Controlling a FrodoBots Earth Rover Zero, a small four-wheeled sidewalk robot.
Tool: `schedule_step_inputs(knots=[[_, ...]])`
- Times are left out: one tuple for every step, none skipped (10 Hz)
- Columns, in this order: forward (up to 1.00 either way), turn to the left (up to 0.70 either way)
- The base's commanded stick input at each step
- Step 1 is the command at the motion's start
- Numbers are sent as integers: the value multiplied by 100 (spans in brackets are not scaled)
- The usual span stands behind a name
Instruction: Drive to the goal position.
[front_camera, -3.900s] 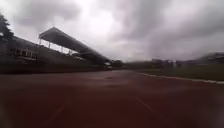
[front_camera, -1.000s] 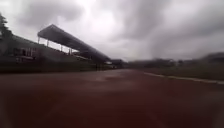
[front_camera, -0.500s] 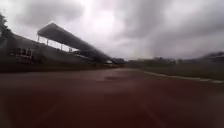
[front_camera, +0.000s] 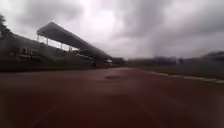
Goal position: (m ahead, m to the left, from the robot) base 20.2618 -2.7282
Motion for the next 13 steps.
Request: schedule_step_inputs(knots=[[50, 0], [50, 0], [50, 0], [50, -4], [50, -22], [50, -41], [50, -50], [50, -50], [50, 0], [50, 0], [50, 0], [50, 0], [50, 0]])
